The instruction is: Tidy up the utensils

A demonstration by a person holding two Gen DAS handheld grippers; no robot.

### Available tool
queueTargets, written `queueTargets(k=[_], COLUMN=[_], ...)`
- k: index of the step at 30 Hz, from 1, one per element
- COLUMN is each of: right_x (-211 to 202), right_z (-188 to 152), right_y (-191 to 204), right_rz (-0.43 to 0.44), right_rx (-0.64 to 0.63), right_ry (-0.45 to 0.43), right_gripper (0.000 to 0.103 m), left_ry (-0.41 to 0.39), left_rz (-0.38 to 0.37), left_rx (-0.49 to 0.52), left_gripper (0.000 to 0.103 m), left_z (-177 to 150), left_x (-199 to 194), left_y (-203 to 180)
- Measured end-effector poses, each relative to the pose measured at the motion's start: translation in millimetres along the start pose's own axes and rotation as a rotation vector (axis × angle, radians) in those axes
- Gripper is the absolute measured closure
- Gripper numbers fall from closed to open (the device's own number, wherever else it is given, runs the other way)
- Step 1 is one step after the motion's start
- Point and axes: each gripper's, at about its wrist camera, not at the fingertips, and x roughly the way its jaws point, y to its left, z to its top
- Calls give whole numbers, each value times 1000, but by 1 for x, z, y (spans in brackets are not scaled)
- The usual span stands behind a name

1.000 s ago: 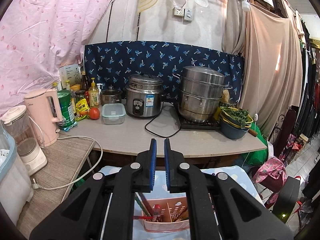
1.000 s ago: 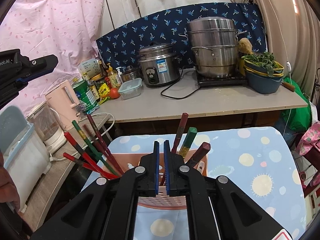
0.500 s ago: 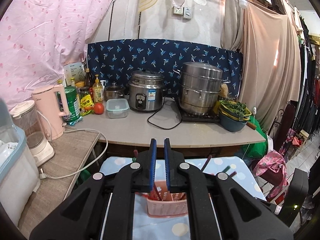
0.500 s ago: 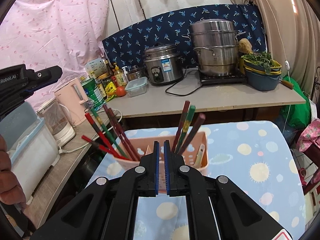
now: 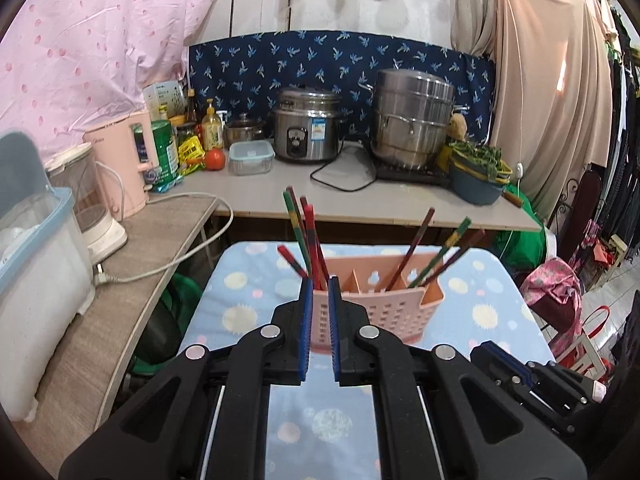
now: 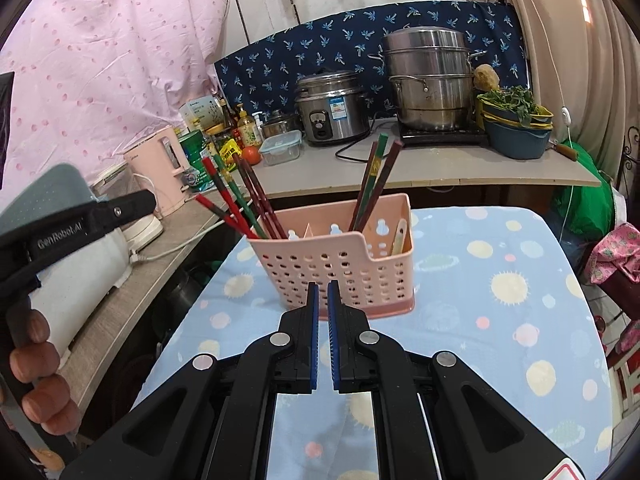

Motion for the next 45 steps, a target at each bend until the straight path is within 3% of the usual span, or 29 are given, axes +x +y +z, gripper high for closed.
queueTargets(k=[19, 23, 25, 31, 38, 45], right_x=[-28, -28, -28, -25, -24, -23], right_z=[-30, -35, -37, -44, -49, -52], right_y=[12, 12, 12, 11, 10, 7], right_rz=[-62, -70, -75, -92, -111, -127], right_rx=[-58, -55, -53, -51, -58, -47], right_ry=[20, 34, 40, 62, 67, 66], right_gripper=[96, 90, 88, 82, 60, 47], left_ry=[93, 110, 115, 128, 136, 139], left_rz=[74, 79, 84, 86, 94, 119], left_rx=[-8, -14, -11, -1, 8, 6], left_gripper=[96, 93, 85, 78, 60, 32], left_z=[-56, -64, -68, -80, -88, -95], left_x=[-6, -4, -5, -6, -7, -7], left_y=[3, 4, 4, 3, 1, 2])
